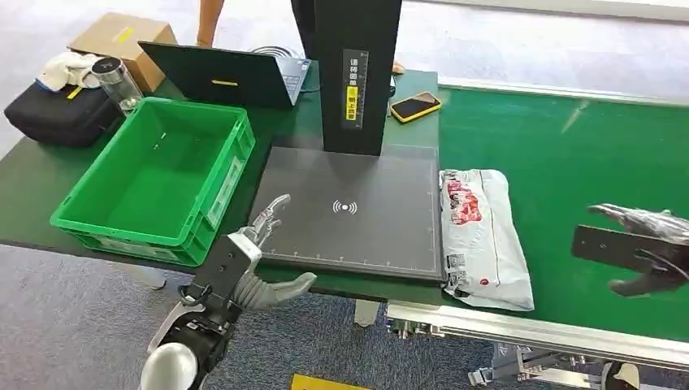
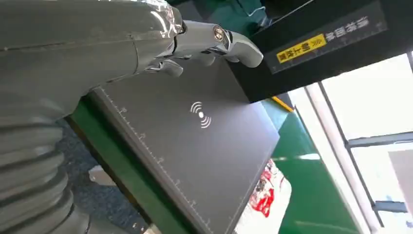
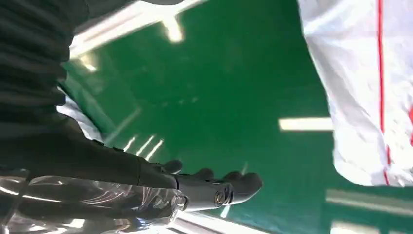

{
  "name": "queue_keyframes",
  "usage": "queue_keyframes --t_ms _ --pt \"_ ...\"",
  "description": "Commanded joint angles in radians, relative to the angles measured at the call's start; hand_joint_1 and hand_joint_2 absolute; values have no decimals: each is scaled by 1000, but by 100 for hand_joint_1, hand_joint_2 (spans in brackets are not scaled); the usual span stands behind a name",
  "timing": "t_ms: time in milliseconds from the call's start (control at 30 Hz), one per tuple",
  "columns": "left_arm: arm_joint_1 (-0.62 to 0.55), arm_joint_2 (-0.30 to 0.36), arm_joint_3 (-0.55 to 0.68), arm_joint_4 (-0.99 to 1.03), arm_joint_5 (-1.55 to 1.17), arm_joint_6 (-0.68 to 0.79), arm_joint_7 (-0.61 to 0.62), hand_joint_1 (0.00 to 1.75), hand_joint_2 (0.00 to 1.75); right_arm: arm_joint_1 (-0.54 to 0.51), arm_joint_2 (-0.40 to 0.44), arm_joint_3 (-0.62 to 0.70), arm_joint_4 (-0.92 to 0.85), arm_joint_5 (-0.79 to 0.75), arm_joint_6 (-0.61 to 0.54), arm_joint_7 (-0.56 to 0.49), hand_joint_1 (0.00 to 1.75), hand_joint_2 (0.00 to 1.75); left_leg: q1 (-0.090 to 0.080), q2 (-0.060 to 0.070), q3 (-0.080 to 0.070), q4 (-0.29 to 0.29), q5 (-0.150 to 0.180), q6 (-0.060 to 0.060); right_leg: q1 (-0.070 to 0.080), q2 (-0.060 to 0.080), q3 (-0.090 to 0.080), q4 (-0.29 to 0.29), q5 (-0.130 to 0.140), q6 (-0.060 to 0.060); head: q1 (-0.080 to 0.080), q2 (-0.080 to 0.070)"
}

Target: Moved the parcel from conveyor to table for the left to box.

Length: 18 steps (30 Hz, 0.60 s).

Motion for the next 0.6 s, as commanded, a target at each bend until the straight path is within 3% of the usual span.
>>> queue_keyframes --t_ms 33,300,600 --pt "-23 46 -4 43 -5 26 9 0 175 -531 373 601 405 166 -143 -14 0 175 2 13 7 -4 1 -2 2 13 2 -4 5 -3 -1 0" --pt "-22 57 -9 50 9 46 11 0 175 -515 441 683 473 235 -186 -2 0 175 2 3 3 -3 3 -3 2 2 2 -2 2 -3 -1 0" --pt "-84 60 -43 104 23 36 5 0 175 -479 390 722 473 234 -117 -1 0 175 2 -8 -1 -3 5 -3 2 -9 1 -2 2 -4 -1 0"
